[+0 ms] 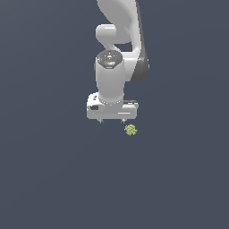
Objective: Pick up the object and move it to a goal position.
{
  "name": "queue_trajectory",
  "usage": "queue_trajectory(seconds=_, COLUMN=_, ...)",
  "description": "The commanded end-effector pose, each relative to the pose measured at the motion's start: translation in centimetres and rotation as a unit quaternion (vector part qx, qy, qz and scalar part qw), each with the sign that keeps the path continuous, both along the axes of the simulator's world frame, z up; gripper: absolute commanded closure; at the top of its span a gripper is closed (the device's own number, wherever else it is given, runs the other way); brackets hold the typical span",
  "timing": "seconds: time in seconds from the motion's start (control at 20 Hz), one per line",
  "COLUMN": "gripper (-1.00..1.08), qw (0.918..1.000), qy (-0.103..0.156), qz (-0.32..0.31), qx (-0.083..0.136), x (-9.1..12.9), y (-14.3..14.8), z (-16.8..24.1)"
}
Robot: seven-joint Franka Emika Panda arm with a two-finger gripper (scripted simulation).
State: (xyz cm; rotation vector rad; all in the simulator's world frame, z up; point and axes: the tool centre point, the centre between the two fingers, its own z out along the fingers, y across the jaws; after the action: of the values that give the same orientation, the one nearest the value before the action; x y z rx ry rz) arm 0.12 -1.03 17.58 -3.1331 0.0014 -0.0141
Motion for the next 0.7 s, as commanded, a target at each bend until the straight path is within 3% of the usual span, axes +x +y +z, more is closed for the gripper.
queue_trajectory(seconds=0.0, gripper=-0.92, qw=1.0, qy=0.0, qz=0.0, qx=0.0, x=0.0, y=0.0, z=0.0)
queue_trajectory(seconds=0.4, gripper=-0.92, qw=0.9997, qy=0.011, qz=-0.018, qx=-0.007, x=-0.1, y=-2.9, z=-0.3)
queue_trajectory(seconds=0.65, gripper=-0.92, qw=0.9998, qy=0.011, qz=-0.018, qx=-0.007, x=-0.1, y=-2.9, z=-0.3)
